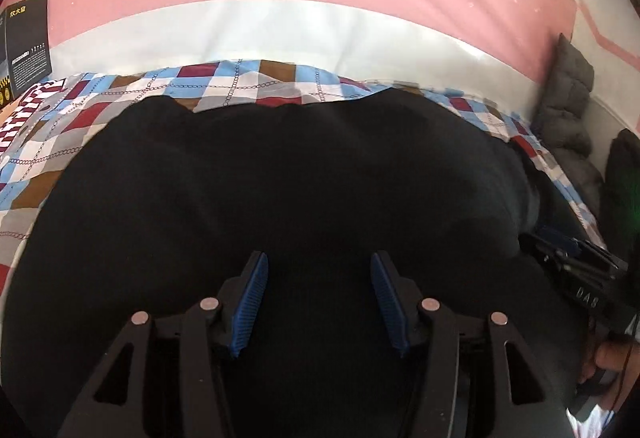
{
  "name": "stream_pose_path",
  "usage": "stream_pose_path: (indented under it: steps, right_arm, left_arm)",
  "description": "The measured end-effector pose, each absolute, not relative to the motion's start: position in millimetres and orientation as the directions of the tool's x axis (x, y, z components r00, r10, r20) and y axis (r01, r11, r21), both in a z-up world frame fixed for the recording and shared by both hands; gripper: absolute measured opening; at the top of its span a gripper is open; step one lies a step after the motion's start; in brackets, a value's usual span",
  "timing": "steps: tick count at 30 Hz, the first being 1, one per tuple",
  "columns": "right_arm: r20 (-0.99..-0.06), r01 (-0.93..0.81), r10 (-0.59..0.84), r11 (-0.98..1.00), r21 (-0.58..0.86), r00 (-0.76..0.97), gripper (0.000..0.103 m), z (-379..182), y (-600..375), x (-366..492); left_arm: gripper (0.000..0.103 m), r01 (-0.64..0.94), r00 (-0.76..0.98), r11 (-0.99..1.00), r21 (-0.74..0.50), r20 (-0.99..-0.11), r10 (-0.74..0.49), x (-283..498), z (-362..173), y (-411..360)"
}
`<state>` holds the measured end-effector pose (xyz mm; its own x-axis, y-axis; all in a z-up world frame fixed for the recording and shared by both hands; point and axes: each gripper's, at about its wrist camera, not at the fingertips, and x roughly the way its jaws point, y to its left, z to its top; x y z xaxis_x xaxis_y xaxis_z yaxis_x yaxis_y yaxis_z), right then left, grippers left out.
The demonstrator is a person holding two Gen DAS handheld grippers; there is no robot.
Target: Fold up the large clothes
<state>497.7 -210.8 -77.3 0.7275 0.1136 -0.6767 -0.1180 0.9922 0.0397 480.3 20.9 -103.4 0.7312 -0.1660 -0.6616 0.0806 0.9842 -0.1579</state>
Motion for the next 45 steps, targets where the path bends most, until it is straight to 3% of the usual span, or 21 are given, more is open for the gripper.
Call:
stream_pose_path:
  steps: [6,8,12,14,17,21,28,33,36,39,41,45]
  right_arm:
    - [-0.702,-0.095,0.085,0.995,0.025,0.707,0.048,-68.8,-209.9,499.8]
    - [-0.68,-0.098,0.119,0.993,0.069,0.724,0.048,-48.1,-215.8,494.5]
    - [-0.629,-0.073,0.092,0.996,0.056,0.772,0.048,-28.6,-226.6,518.4]
    - [-0.681,-0.005,0.022,1.0,0.026,0.732,0.048,-46.1,-243.3,543.7]
    - [-0.73,0.053,0.077,0.987,0.152,0.68,0.048,-76.3,-272.0,563.3]
    - [-0.718,0.069,0.001,0.995,0.068,0.696,0.048,-86.5,-257.1,566.0]
    - [-0.739,0.022,0.04,0.997,0.073,0.673,0.05,-60.9,-263.6,537.0]
    - [-0.673,-0.043,0.109,0.992,0.114,0.731,0.052,-38.3,-266.6,442.0]
    - [-0.693,-0.018,0.123,0.987,0.157,0.71,0.053,-48.4,-280.3,401.4]
    - [-0.739,0.044,0.123,0.978,0.202,0.663,0.053,-66.3,-304.4,367.2]
    - [-0.739,0.088,0.119,0.968,0.235,0.663,0.07,-65.4,-318.0,346.6]
    - [-0.732,0.183,0.258,0.867,0.464,0.631,0.074,-87.6,-345.6,311.1]
  left_arm:
    - [0.056,0.061,0.68,0.988,-0.145,-0.718,-0.147,478.9,-85.1,20.6]
    - [0.056,0.084,0.708,0.988,-0.128,-0.691,-0.149,475.4,-67.7,24.0]
    - [0.057,0.007,0.761,1.0,0.022,-0.648,0.009,503.8,-56.7,50.7]
    - [0.056,-0.074,0.689,0.997,-0.03,-0.724,0.029,526.3,-79.3,81.9]
    - [0.055,-0.091,0.72,0.987,-0.129,-0.694,-0.025,526.5,-97.2,105.4]
    - [0.055,-0.103,0.746,0.994,-0.027,-0.663,0.059,525.0,-107.4,86.4]
    - [0.055,-0.073,0.704,0.997,-0.028,-0.709,0.031,496.4,-86.9,93.9]
    - [0.055,-0.05,0.756,0.994,-0.099,-0.654,-0.028,395.7,-65.3,105.9]
    - [0.055,-0.081,0.723,0.993,-0.085,-0.691,-0.001,352.8,-78.9,121.2]
    - [0.055,-0.131,0.699,0.979,-0.155,-0.715,-0.02,315.2,-87.3,144.5]
    - [0.056,-0.147,0.691,0.969,-0.197,-0.722,-0.042,292.0,-87.1,152.2]
    - [0.059,-0.2,0.64,0.908,-0.369,-0.751,-0.164,265.3,-110.8,168.5]
